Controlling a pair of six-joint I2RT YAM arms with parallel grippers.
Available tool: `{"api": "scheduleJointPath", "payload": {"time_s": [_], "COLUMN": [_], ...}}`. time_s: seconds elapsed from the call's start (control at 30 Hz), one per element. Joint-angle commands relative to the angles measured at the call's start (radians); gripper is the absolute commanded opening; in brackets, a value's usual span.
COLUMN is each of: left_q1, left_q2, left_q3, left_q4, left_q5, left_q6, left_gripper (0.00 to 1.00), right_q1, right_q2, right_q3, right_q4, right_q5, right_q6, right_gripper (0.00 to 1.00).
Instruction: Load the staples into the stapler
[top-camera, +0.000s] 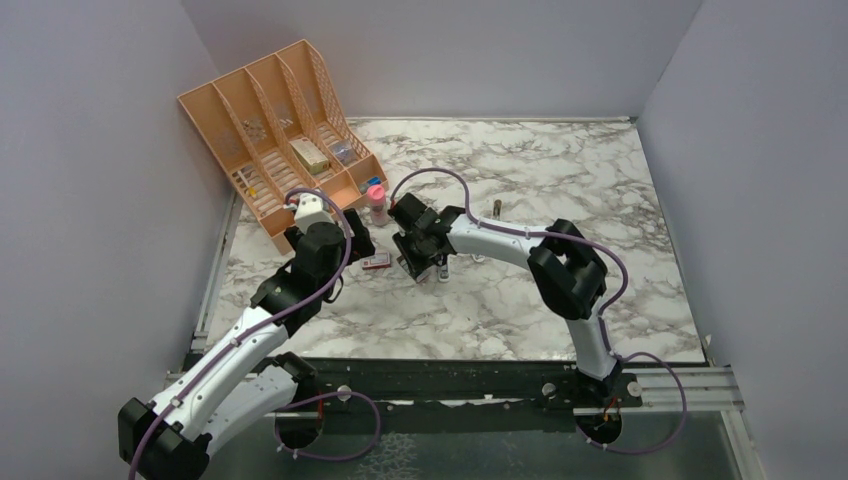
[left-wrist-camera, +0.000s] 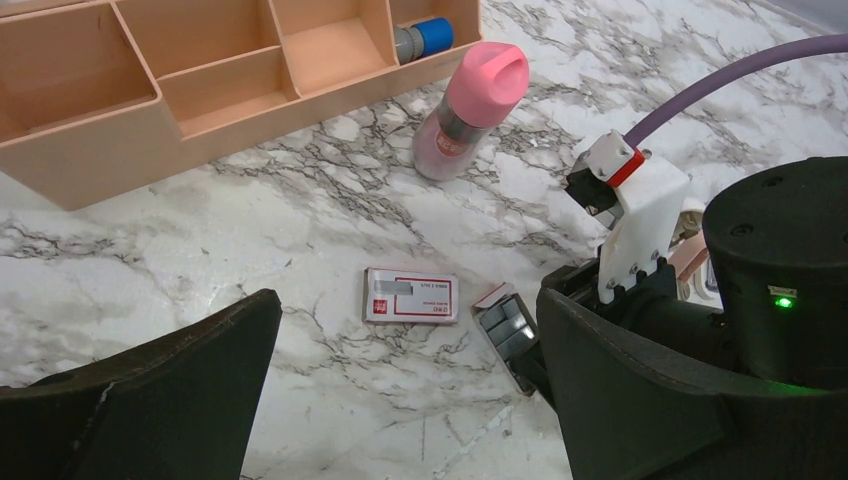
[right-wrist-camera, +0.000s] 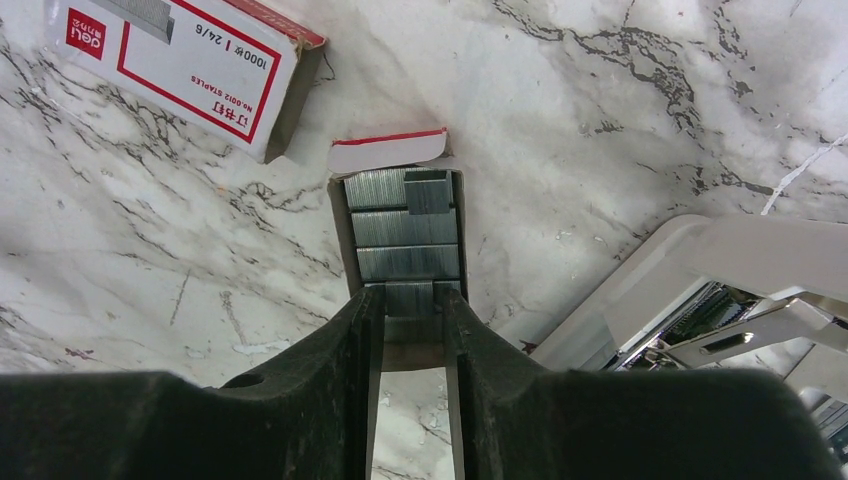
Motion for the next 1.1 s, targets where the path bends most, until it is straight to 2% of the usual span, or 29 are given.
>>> {"api": "scheduleJointPath", "payload": {"time_s": [0.0,0.27,0.6,1.07], "left_q1": [0.005,0.005,0.005,0.005], "left_q2": [-0.011,-0.013,-0.024,-0.039], "left_q3": [-0.010,-0.013,-0.015,-0.013], "left_q4": [0.015,0.015,0.010,0.004], "left_q5": [-0.005,-0.005,-0.010,-0.011], "left_q6": [-0.004,-0.006,-0.005,-0.007], "left_gripper": [0.99,0.99,0.99,0.99], "right_q1": [0.011,0.019,0.023,0.023], "right_q2": [0.016,0.028,0.016,-0.144], "right_q3": [0.006,0.009,0.014,-0.048], "right_q4": [0.004,-0.007,-0.014,0.051], "right_q5": [-0.011,0.005,0.060,0.107], "right_q6": [-0.013,-0.024,-0.004,0.031], "right_gripper": [0.34,0.34,0.23,0.23]}}
